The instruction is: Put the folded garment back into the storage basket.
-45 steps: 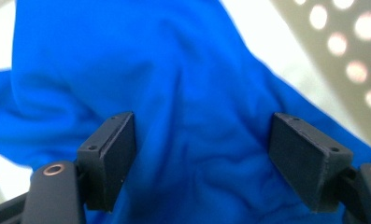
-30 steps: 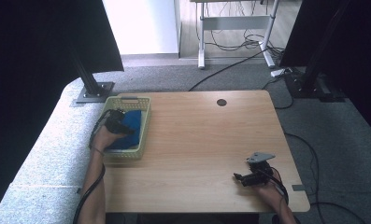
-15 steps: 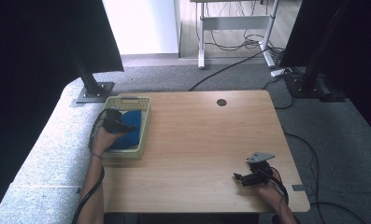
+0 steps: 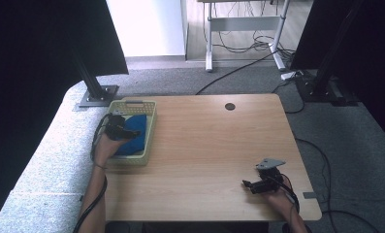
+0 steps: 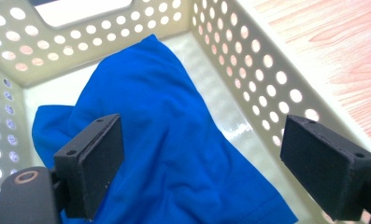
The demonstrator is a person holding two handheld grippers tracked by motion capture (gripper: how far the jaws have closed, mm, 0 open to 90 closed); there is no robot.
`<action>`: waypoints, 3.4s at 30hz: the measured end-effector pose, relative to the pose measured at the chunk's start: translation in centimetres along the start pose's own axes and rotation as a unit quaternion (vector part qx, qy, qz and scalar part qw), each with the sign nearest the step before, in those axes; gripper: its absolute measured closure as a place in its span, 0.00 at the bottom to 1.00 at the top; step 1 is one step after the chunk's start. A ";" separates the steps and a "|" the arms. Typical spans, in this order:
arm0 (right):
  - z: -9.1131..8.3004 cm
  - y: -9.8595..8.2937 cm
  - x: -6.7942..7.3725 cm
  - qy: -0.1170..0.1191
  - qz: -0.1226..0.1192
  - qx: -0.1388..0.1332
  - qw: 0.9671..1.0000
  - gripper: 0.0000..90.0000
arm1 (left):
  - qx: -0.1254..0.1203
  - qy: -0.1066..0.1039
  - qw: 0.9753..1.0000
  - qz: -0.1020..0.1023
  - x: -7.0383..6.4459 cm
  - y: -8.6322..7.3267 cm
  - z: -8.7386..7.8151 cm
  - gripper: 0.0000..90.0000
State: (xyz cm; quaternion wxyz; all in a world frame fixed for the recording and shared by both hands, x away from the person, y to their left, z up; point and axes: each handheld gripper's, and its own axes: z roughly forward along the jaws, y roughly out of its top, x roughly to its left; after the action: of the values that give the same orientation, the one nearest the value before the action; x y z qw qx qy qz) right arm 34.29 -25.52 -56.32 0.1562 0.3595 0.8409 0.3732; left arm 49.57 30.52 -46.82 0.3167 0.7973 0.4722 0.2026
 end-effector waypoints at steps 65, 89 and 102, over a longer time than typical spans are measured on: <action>0.0 0.0 0.1 0.002 -0.003 0.000 1.000 0.11 | -0.081 -0.059 0.995 0.019 -8.7 -0.6 -2.8 0.13; 0.0 -0.1 0.1 0.003 -0.003 0.000 1.000 0.11 | -0.091 -0.084 0.992 0.037 -12.1 -1.3 -1.9 0.13; 0.0 -0.1 0.1 0.003 -0.003 0.000 1.000 0.11 | -0.091 -0.102 0.989 0.050 -14.3 -1.7 -1.2 0.13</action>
State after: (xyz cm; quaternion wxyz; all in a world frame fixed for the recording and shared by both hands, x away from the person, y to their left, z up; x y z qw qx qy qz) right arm 34.19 -25.51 -56.33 0.1553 0.3556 0.8426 0.3735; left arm 40.99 18.88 -47.51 0.4242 0.8044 0.3760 0.1778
